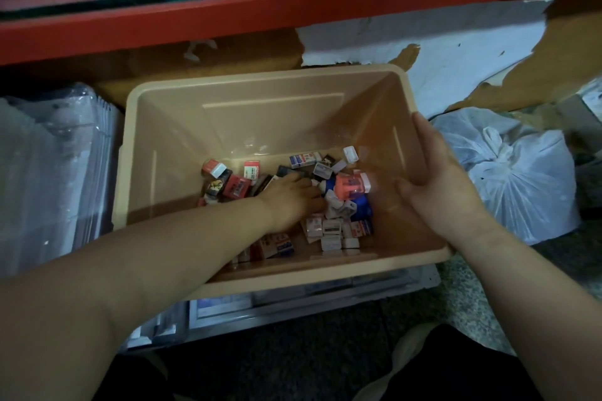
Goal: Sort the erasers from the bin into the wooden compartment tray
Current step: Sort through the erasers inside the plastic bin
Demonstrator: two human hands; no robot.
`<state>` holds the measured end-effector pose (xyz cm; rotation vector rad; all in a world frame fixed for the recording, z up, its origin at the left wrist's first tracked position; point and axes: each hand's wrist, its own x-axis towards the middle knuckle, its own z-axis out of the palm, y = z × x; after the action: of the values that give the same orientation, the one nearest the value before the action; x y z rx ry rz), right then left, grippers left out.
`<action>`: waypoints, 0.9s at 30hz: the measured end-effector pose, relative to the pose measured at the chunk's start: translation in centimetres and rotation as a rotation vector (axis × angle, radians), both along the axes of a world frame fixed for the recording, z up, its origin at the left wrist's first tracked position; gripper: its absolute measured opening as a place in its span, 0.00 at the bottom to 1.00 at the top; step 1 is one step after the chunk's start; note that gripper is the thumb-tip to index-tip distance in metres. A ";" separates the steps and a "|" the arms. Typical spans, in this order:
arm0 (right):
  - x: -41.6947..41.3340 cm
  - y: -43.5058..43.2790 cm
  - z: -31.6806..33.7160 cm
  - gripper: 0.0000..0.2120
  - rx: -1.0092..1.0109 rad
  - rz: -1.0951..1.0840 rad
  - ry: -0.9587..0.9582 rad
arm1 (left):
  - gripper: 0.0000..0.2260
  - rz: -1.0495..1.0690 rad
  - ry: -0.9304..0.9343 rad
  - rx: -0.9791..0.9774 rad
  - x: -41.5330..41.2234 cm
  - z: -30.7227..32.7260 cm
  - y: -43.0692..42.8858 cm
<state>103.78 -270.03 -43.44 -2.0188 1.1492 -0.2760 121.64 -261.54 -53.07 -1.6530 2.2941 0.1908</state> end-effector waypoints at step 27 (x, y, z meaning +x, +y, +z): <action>0.2 -0.4 -0.1 0.36 -0.012 0.024 -0.009 | 0.20 0.169 -0.004 0.177 1.7 1.1 -0.1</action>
<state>103.97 -270.45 -43.52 -2.0382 1.1194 -0.2804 123.37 -261.68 -51.97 -1.7518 2.0678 0.4150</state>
